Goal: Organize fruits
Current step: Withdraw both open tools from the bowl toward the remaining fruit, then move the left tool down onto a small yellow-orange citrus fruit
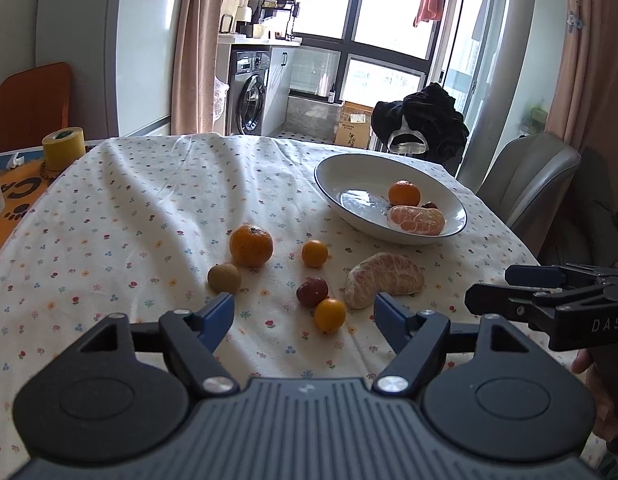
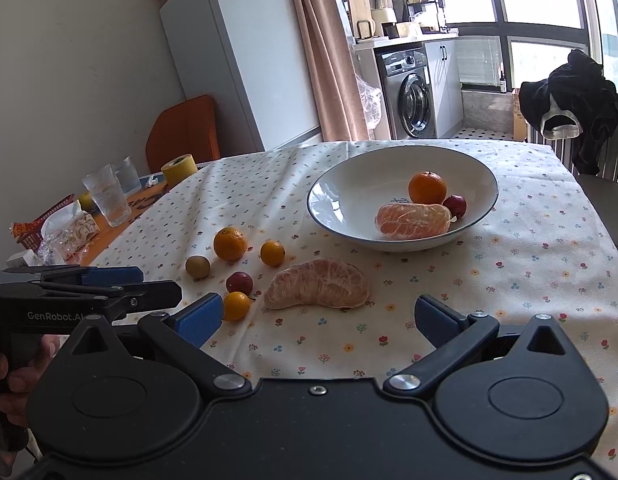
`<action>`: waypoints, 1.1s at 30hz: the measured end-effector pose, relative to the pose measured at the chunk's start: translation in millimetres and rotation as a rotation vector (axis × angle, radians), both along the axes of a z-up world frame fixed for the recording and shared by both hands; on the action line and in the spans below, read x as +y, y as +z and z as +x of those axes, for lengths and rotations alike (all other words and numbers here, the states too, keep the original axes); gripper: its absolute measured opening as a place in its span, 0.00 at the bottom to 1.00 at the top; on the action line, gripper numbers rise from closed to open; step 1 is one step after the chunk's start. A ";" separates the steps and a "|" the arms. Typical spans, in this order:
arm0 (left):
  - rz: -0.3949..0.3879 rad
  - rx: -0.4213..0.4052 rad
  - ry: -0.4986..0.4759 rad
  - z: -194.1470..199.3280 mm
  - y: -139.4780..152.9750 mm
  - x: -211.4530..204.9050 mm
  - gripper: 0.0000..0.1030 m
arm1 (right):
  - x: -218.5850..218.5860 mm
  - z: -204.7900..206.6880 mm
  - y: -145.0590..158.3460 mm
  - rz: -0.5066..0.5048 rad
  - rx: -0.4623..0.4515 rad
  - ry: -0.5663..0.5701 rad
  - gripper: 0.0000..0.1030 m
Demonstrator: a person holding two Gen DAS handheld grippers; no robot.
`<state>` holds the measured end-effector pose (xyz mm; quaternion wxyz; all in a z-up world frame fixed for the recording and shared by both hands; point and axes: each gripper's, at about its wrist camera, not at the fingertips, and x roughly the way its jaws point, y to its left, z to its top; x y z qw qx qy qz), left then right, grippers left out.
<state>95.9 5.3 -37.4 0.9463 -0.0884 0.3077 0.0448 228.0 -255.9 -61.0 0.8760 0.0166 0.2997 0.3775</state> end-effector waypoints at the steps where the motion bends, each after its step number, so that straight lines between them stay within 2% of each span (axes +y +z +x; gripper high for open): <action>1: -0.006 0.007 0.001 2.4 -2.7 0.3 0.64 | 0.7 1.2 -1.3 0.001 0.004 0.002 1.00; 5: -0.040 0.037 -0.012 11.7 -12.6 1.5 0.55 | 3.2 5.5 -5.9 -0.007 0.011 0.006 1.00; 11: -0.055 0.048 -0.042 23.3 -21.7 -1.7 0.52 | 13.0 8.7 -13.5 -0.036 0.004 0.023 1.00; 14: -0.068 0.055 -0.049 29.5 -26.1 -1.8 0.45 | 17.0 10.9 -17.1 -0.045 0.007 0.024 1.00; 20: -0.082 0.078 -0.059 44.7 -36.9 -2.6 0.44 | 22.2 17.6 -23.7 -0.059 0.019 0.015 1.00; 21: -0.082 0.083 -0.058 46.5 -39.2 -2.6 0.40 | 23.5 18.7 -25.0 -0.062 0.023 0.015 1.00; 23: -0.076 0.077 -0.049 47.6 -42.3 -2.2 0.20 | 27.5 21.1 -27.4 -0.074 0.028 0.016 1.00; 26: -0.104 0.079 -0.044 47.2 -41.9 4.0 0.20 | 34.3 23.6 -29.1 -0.085 0.029 0.019 1.00; 33: -0.102 0.070 -0.016 42.1 -37.6 16.3 0.20 | 52.6 32.4 -33.7 -0.122 0.014 -0.006 1.00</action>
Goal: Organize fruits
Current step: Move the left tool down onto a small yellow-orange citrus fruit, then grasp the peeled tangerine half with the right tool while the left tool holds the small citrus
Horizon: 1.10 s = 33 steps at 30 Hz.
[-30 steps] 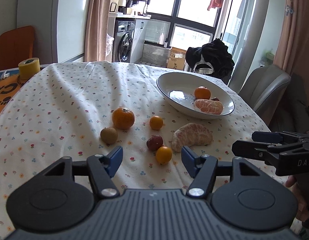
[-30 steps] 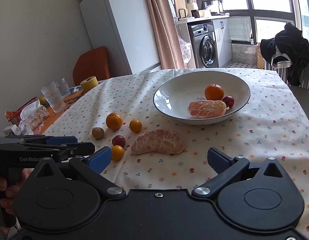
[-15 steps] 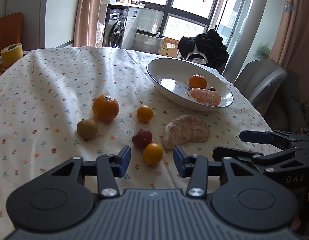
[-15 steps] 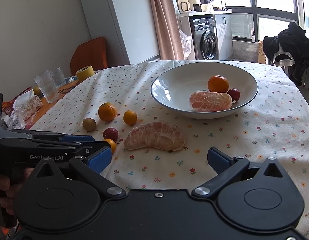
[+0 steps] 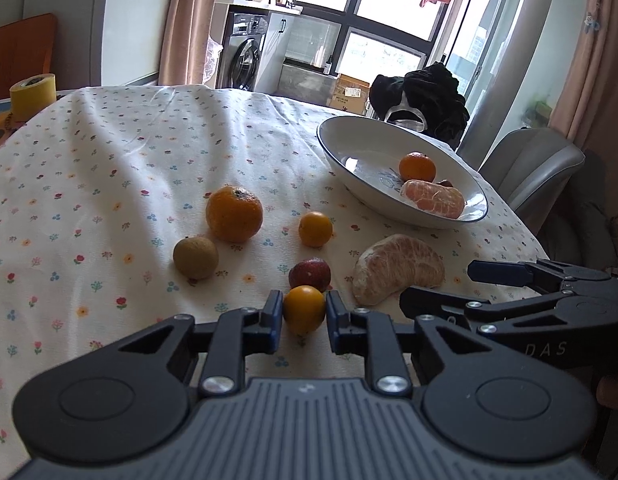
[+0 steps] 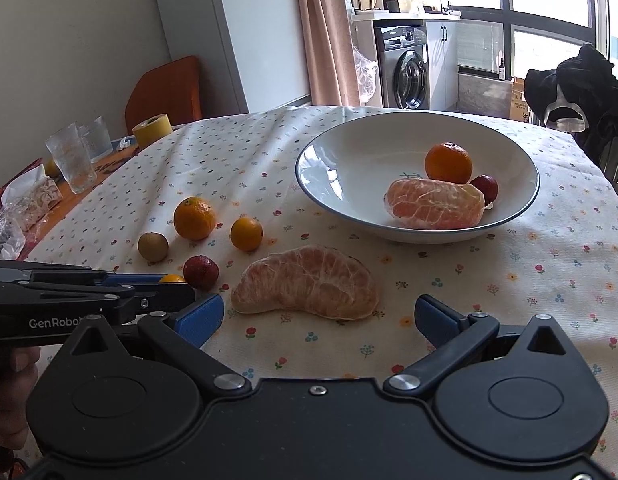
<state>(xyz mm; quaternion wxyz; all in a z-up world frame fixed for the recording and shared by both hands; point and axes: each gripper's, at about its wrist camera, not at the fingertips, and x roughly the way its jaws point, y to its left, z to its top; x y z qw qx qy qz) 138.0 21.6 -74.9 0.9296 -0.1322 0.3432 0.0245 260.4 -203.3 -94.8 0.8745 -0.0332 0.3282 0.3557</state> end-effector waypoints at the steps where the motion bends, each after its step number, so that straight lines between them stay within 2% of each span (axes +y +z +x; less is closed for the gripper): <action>1: -0.003 -0.002 0.003 -0.7 0.4 1.7 0.20 | 1.6 1.0 -0.7 -0.001 0.004 -0.003 1.00; 19: -0.028 -0.010 0.046 -13.8 1.4 27.2 0.21 | 38.1 -2.9 -6.7 -0.100 -0.027 -0.019 1.00; 24: -0.033 -0.010 0.056 -15.9 1.0 31.1 0.20 | 47.1 -3.7 -10.4 -0.148 -0.056 -0.059 1.00; 28: -0.036 -0.017 0.060 -17.7 2.4 32.4 0.21 | 47.0 -3.3 -10.8 -0.142 -0.054 -0.092 1.00; 29: -0.036 -0.017 0.061 -18.1 2.7 32.5 0.21 | 47.0 -3.8 -11.0 -0.143 -0.054 -0.094 0.99; 31: -0.035 -0.020 0.062 -19.2 3.8 32.2 0.21 | 46.4 -5.9 -9.0 -0.142 -0.068 -0.084 0.88; 33: -0.034 -0.025 0.063 -20.0 5.4 31.7 0.21 | 44.9 -5.7 -7.1 -0.146 -0.060 -0.076 0.87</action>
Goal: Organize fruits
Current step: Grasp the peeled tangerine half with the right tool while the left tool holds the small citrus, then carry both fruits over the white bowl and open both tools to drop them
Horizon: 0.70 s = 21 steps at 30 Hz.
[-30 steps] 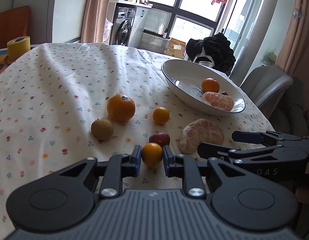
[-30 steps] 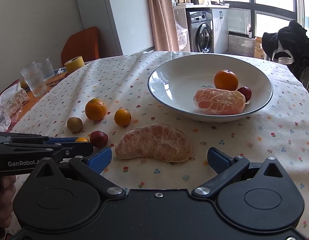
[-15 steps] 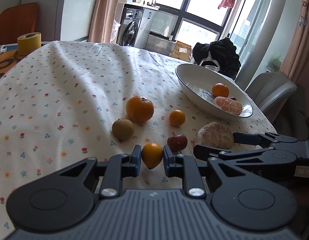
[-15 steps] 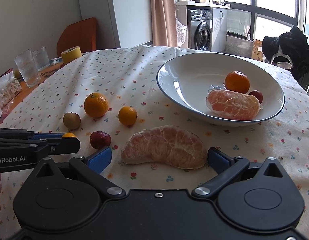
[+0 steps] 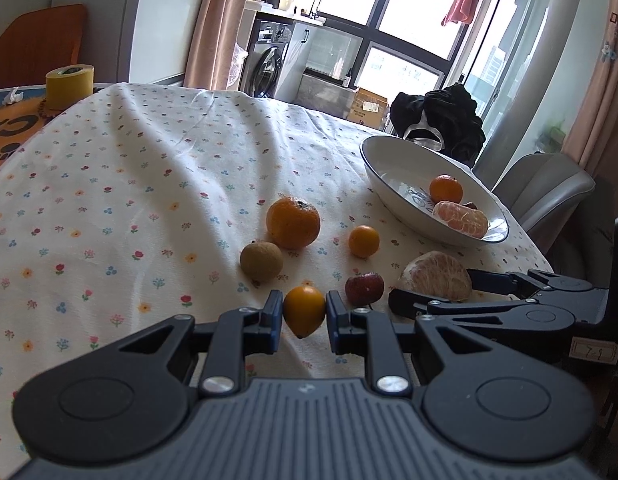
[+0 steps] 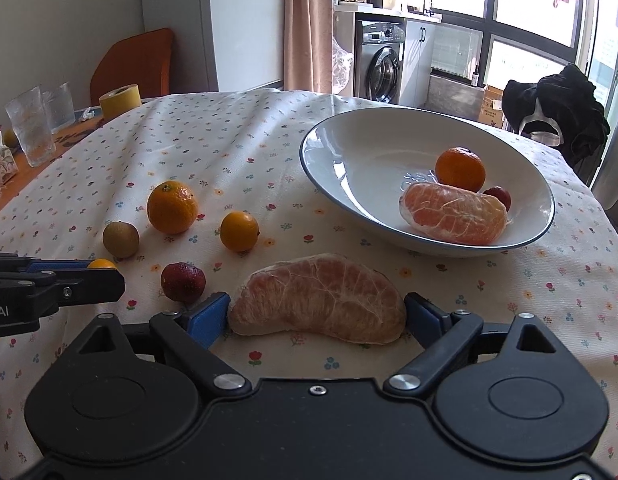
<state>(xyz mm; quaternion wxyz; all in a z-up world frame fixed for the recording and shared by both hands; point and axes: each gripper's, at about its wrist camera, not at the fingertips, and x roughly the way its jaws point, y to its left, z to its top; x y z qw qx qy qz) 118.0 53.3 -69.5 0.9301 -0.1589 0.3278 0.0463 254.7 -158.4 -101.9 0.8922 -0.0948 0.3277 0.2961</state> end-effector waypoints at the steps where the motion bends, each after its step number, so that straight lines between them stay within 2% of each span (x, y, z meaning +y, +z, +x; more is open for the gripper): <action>1: 0.002 -0.003 0.000 -0.4 1.1 -0.7 0.20 | -1.6 -0.5 0.9 0.001 0.001 0.008 0.87; 21: 0.049 -0.031 -0.019 13.5 20.7 -23.0 0.21 | -41.1 -2.5 29.2 0.107 -0.069 0.021 0.86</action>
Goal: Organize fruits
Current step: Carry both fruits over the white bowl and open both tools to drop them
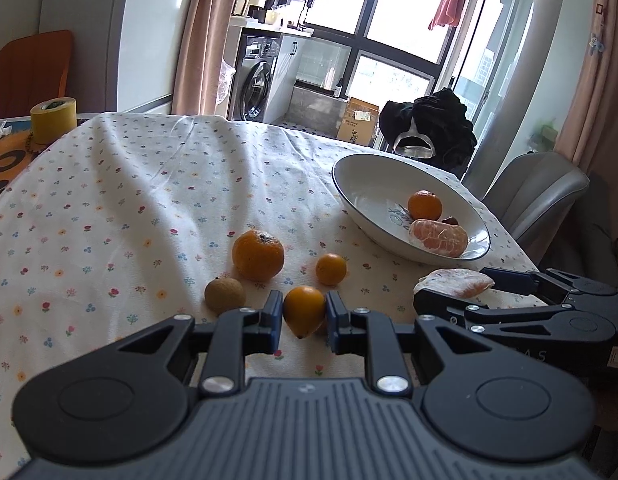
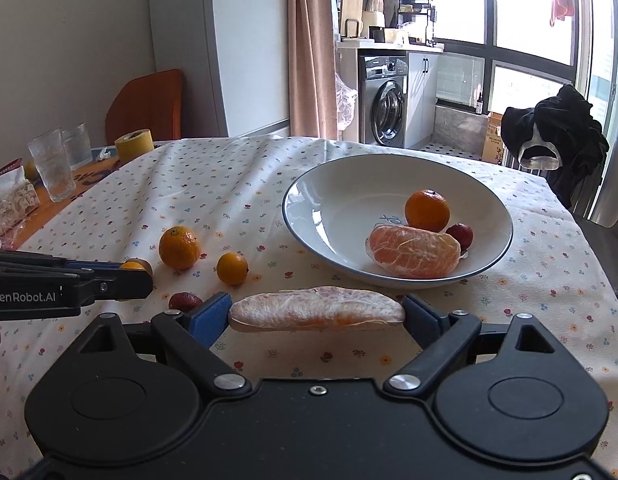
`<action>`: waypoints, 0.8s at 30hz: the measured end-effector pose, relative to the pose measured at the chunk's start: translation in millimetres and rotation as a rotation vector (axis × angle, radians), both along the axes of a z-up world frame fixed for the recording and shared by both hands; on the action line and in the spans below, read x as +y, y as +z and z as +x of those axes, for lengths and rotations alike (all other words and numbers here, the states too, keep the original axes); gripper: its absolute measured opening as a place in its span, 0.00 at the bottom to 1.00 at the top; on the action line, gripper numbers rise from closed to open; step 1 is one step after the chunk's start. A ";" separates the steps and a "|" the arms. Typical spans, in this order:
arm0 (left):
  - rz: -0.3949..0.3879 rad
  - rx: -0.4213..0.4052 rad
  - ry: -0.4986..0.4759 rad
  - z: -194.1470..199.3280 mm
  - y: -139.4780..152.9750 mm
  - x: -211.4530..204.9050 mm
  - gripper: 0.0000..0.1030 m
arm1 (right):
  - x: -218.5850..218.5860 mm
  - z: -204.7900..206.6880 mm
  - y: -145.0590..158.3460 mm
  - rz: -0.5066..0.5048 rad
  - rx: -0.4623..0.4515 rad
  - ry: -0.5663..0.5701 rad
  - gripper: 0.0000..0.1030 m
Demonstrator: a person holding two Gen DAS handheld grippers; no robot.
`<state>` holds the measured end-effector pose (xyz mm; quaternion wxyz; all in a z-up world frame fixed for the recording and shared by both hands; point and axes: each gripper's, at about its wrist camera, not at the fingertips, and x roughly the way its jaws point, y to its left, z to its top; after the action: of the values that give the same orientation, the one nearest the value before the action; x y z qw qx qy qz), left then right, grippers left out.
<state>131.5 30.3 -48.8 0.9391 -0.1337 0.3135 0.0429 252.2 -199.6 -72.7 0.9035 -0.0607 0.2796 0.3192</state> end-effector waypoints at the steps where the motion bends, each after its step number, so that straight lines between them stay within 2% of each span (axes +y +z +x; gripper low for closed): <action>1: 0.003 -0.001 0.000 0.9 1.2 -1.2 0.20 | -2.7 0.9 2.2 0.008 -0.003 -0.002 0.86; 13: 0.034 -0.024 0.000 19.6 17.2 -15.1 0.20 | -27.6 22.9 24.0 0.058 -0.059 -0.018 0.86; 24: 0.077 -0.039 -0.017 41.5 30.8 -23.7 0.21 | -34.0 50.8 34.1 0.101 -0.066 -0.034 0.86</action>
<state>173.0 6.6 -18.1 0.9498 -0.0955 0.2945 0.0445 302.9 -233.5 -38.6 0.9195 -0.0209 0.2341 0.3151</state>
